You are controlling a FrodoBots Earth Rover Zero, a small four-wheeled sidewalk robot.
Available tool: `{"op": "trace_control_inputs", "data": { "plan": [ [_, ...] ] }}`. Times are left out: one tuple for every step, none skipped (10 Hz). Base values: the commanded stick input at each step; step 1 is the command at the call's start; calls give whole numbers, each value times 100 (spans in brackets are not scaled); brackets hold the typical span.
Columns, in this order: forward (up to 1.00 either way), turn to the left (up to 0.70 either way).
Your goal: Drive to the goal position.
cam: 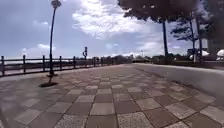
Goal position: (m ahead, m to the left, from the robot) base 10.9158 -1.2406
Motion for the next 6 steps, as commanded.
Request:
{"op": "trace_control_inputs", "data": {
  "plan": [
    [45, 0],
    [45, 0],
    [45, 0],
    [45, 0],
    [45, 0],
    [45, 0]
  ]
}}
